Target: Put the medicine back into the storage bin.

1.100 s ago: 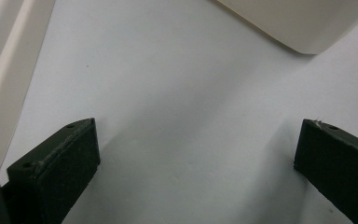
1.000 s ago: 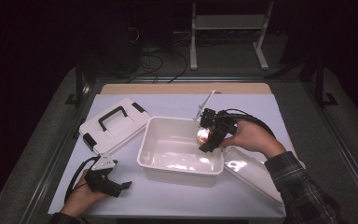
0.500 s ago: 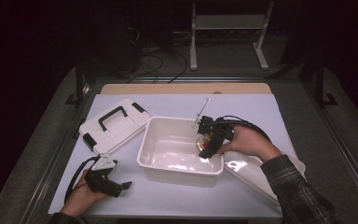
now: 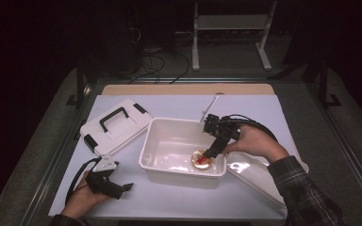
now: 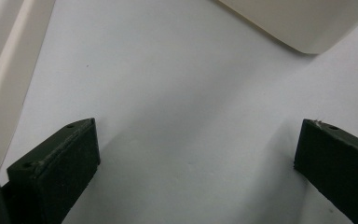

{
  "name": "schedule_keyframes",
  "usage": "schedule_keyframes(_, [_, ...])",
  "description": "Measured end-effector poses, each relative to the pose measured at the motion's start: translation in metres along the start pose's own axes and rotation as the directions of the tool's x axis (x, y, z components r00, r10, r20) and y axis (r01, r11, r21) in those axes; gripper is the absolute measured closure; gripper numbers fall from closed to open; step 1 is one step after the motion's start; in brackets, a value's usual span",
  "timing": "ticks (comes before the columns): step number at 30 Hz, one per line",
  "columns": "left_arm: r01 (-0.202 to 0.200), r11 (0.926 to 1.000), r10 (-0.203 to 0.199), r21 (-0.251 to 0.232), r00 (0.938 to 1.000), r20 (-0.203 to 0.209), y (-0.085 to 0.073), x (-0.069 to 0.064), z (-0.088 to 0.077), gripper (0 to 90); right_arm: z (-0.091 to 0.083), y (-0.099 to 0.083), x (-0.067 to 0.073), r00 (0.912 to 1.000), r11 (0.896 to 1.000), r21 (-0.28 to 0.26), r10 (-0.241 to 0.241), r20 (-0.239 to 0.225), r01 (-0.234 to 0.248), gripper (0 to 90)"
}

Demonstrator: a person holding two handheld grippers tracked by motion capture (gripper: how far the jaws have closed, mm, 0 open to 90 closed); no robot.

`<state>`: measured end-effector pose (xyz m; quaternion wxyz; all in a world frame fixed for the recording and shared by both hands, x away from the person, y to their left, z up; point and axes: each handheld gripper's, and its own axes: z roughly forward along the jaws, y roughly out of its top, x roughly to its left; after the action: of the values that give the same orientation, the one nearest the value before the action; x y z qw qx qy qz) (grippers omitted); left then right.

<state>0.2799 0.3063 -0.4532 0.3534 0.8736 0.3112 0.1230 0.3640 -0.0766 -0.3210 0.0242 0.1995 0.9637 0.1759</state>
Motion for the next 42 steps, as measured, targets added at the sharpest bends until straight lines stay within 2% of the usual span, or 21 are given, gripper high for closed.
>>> schedule_keyframes(6, [0.001,1.0,-0.001,0.0,1.0,0.0,0.0,0.0,0.0,0.0,-0.014,-0.007,-0.002,0.9998,0.999,-0.031,0.013,0.016,-0.012,15.8])
schedule_keyframes(11, [0.002,1.0,-0.002,0.0,1.0,0.001,0.0,0.0,0.0,0.0,-0.032,-0.022,-0.006,0.9982,0.997,-0.059,0.042,0.043,-0.039,16.1])
schedule_keyframes(16, [0.002,1.0,-0.002,0.0,1.0,0.0,0.0,0.0,0.0,0.0,-0.04,-0.033,-0.009,0.9966,0.996,-0.065,0.061,0.056,-0.057,16.2])
schedule_keyframes(17, [0.002,1.0,-0.002,0.0,1.0,0.0,0.0,0.0,0.0,0.0,-0.042,-0.04,-0.01,0.9953,0.996,-0.064,0.074,0.063,-0.07,16.2])
schedule_keyframes(30, [0.002,1.0,-0.002,-0.001,1.0,0.0,0.0,0.0,0.0,0.0,-0.048,-0.075,-0.018,0.985,0.987,-0.067,0.15,0.085,-0.144,16.3])
schedule_keyframes(32, [0.003,1.0,-0.003,-0.001,1.0,0.001,0.0,0.0,0.0,0.0,-0.047,-0.085,-0.02,0.9801,0.983,-0.069,0.175,0.093,-0.17,16.3])
schedule_keyframes(34, [0.003,1.0,-0.003,0.0,1.0,0.002,0.0,0.0,0.0,0.0,-0.047,-0.088,-0.021,0.9784,0.982,-0.067,0.183,0.096,-0.177,16.3])
schedule_keyframes(42, [0.001,1.0,-0.001,-0.001,1.0,0.001,0.0,0.0,0.0,0.0,-0.038,-0.116,-0.026,0.9637,0.971,-0.051,0.238,0.12,-0.234,16.4])
